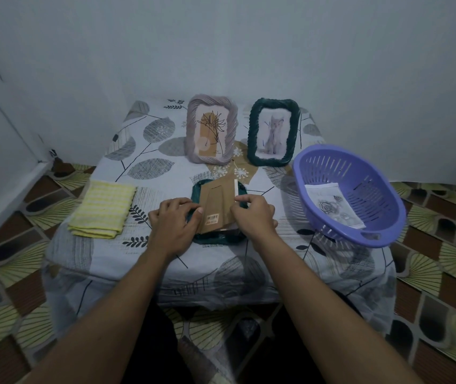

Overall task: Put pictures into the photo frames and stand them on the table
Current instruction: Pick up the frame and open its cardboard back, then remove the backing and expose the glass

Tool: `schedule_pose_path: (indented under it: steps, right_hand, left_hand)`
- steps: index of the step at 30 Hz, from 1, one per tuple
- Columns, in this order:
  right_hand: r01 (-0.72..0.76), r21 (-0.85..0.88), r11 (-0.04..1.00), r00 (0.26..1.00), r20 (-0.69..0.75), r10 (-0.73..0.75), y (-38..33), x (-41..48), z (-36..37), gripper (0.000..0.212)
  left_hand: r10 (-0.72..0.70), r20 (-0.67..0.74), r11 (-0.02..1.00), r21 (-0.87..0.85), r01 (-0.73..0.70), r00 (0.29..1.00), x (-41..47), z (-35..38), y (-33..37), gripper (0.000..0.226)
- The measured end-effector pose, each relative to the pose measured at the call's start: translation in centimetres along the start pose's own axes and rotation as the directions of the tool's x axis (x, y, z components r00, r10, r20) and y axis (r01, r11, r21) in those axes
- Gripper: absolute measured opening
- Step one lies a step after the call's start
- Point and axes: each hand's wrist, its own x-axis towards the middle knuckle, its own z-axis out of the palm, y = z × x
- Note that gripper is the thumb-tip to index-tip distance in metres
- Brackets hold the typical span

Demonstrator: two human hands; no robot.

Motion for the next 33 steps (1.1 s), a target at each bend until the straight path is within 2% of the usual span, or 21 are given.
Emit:
schedule_pose_path:
  steps: [3, 7, 10, 17, 21, 23, 25, 27, 30, 33]
  right_hand:
    - [-0.016, -0.003, 1.0, 1.0, -0.004, 0.016, 0.1, 0.2, 0.1, 0.026]
    - [0.0, 0.179, 0.984, 0.999, 0.048, -0.008, 0.1, 0.3, -0.1, 0.018]
    - [-0.006, 0.23, 0.973, 0.997, 0.071, -0.011, 0.2, 0.2, 0.1, 0.018]
    - [0.041, 0.302, 0.952, 0.999, -0.024, -0.035, -0.1, -0.3, 0.9, 0.015]
    - [0.053, 0.357, 0.933, 0.998, -0.045, -0.04, -0.5, -0.4, 1.3, 0.014]
    - [0.061, 0.393, 0.918, 0.998, -0.039, -0.05, -0.9, -0.4, 1.6, 0.013]
    - [0.066, 0.434, 0.898, 0.998, -0.022, -0.063, -1.3, -0.2, 2.2, 0.013]
    - [0.053, 0.457, 0.888, 0.997, 0.018, -0.068, -2.1, -0.3, 3.2, 0.016]
    - [0.08, 0.419, 0.905, 0.994, 0.039, -0.106, -3.2, -0.8, 4.8, 0.015]
    - [0.031, 0.312, 0.95, 0.983, 0.161, -0.085, -4.3, -1.4, 6.6, 0.024]
  left_hand:
    - [0.0, -0.001, 1.0, 0.0, 0.0, 1.0, 0.0, 0.0, 0.0, 0.053]
    - [0.002, 0.0, 1.0, -0.014, -0.002, 1.0, 0.0, 0.1, -0.1, 0.056]
    - [0.007, 0.008, 1.0, -0.016, -0.007, 1.0, 0.0, 0.0, -0.1, 0.057]
    - [0.005, -0.003, 1.0, 0.023, -0.005, 1.0, -0.1, -0.3, 0.1, 0.058]
    - [-0.052, -0.058, 0.995, -0.086, 0.047, 0.997, -0.2, -1.1, 0.2, 0.058]
    - [-0.093, -0.053, 0.97, -0.229, 0.079, 0.994, -0.1, -1.7, 0.2, 0.059]
    - [-0.185, 0.005, 0.844, -0.511, 0.161, 0.983, 0.1, -2.7, 0.3, 0.054]
    - [-0.279, 0.079, 0.684, -0.683, 0.256, 0.957, 0.4, -3.8, 0.4, 0.046]
    - [-0.364, 0.1, 0.641, -0.694, 0.327, 0.926, 0.5, -5.3, -0.5, 0.05]
    - [-0.443, 0.106, 0.705, -0.572, 0.418, 0.891, 0.4, -6.4, -2.3, 0.07]
